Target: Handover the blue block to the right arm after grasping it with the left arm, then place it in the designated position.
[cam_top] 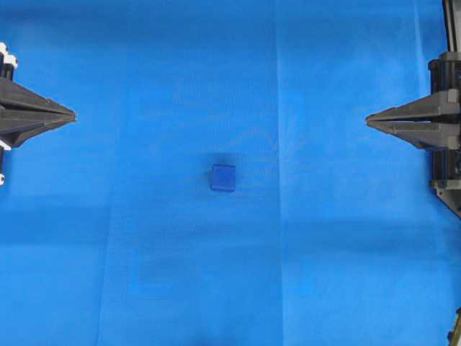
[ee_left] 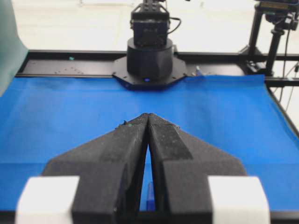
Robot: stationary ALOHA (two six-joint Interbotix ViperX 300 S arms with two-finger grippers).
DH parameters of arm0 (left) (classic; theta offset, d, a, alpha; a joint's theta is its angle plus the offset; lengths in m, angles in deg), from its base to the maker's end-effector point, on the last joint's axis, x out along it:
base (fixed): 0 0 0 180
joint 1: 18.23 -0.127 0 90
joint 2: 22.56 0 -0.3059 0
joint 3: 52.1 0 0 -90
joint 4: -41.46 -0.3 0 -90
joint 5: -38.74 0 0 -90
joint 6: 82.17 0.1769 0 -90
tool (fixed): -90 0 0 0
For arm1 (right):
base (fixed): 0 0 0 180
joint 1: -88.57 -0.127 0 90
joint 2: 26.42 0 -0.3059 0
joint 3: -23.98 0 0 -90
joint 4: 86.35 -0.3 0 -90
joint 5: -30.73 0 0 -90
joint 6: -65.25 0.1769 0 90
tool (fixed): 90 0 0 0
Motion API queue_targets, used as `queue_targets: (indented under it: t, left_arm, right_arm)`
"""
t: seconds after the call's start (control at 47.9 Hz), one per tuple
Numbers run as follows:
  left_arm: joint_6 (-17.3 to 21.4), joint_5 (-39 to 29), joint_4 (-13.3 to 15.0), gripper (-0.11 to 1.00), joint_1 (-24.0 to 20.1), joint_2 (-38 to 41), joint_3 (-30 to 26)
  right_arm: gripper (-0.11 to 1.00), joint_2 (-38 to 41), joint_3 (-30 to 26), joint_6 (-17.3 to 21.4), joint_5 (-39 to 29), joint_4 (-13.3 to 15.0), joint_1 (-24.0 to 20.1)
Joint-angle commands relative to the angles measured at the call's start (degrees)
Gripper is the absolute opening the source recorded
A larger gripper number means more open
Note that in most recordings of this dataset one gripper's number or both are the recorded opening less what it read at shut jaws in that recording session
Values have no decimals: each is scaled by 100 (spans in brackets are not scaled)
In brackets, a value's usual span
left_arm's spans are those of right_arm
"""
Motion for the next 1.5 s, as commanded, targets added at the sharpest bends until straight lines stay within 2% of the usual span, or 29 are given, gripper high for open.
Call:
queue_targets:
  t: [0.0, 0.125, 0.647, 0.71, 0.772, 0.856, 0.981, 1.085, 1.127, 1.315, 1.482]
  left_arm:
    - [-70, -26, 0, 0, 9, 18, -79]
    - [-97, -70, 9, 0, 9, 9, -88]
    - [-97, -149, 9, 1, 9, 0, -88]
    - [-105, -149, 9, 1, 18, 0, -88]
    - [-105, -149, 9, 9, 9, 0, -88]
    - [-105, -141, 9, 31, 9, 0, -88]
    - [-70, -158, 9, 70, 9, 0, -79]
    - [-62, -202, 0, 90, 9, 0, -88]
    - [-70, -202, 9, 93, 9, 0, -88]
    - [-114, -123, 0, 92, 9, 211, -167]
    - [-114, 255, 9, 92, 18, 800, -422]
  right_arm:
    - [0, 44, -105, 18, 9, -9, -18]
    - [-5, 193, -202, 18, -149, -9, -18]
    - [-4, 246, -229, 26, -211, -26, 18]
    - [2, 246, -229, 35, -211, -26, 26]
    - [13, 246, -229, 62, -220, -44, 35]
    - [33, 237, -246, 105, -211, -97, 79]
    - [71, 237, -229, 132, -272, -141, 167]
    - [94, 246, -246, 132, -308, -149, 246]
    - [97, 237, -246, 132, -308, -149, 272]
    - [97, 229, -246, 132, -299, -149, 272]
    - [97, 237, -246, 132, -290, -149, 281]
